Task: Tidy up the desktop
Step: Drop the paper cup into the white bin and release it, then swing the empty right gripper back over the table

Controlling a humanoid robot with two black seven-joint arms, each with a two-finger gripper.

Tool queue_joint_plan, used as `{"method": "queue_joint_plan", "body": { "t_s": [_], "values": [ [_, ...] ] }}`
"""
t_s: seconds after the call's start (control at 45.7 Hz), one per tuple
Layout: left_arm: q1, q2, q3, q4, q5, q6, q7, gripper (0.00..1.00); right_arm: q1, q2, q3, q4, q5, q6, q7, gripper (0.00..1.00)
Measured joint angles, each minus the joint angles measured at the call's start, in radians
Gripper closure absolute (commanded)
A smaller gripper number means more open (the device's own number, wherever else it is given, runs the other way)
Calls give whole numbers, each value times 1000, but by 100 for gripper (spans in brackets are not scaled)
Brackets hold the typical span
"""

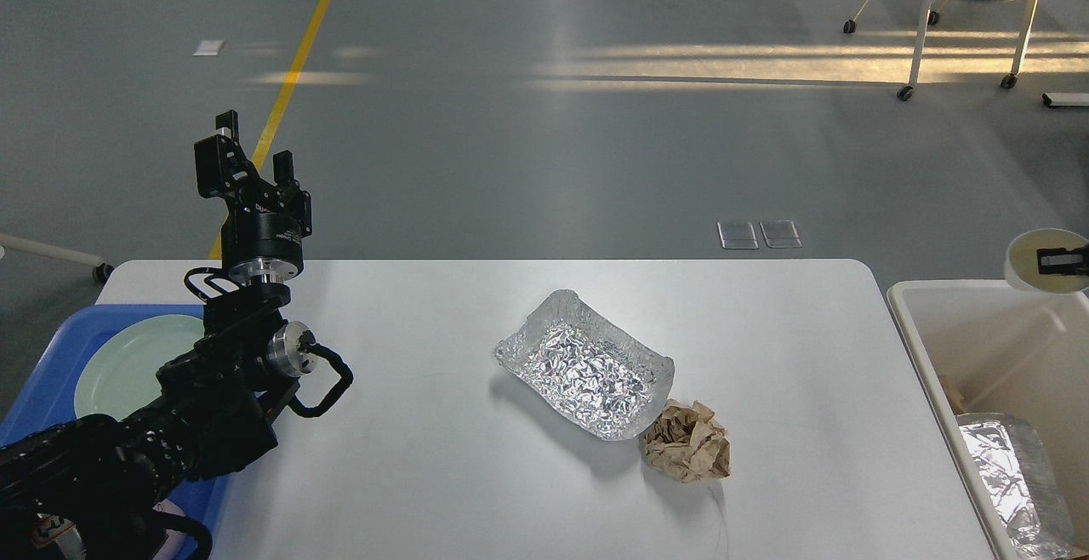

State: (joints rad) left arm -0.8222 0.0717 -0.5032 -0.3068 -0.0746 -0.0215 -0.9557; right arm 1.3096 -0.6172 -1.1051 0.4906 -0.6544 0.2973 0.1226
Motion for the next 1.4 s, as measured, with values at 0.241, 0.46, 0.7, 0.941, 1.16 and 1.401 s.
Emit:
{"method": "queue_joint_plan", "body": {
  "t_s": [0.241,0.46,0.7,0.941,1.16,1.401],
  "values": [
    [0,0,0,0,0,0,0,4,-60,7,-7,-18,7,-46,-1,0],
    [0,0,0,0,-1,0,0,4,-64,7,-7,-19,7,-48,-1,0],
    [0,0,0,0,-1,0,0,4,-65,7,-7,-19,7,-47,-2,0],
    [0,0,0,0,0,0,0,4,-59,7,-6,-14,7,-45,-2,0],
    [0,0,0,0,0,0,0,4,63,1,0,72,18,-18,2,0],
    [0,0,0,0,0,0,0,4,426,-17,16,376,45,205,4,0]
  ]
}}
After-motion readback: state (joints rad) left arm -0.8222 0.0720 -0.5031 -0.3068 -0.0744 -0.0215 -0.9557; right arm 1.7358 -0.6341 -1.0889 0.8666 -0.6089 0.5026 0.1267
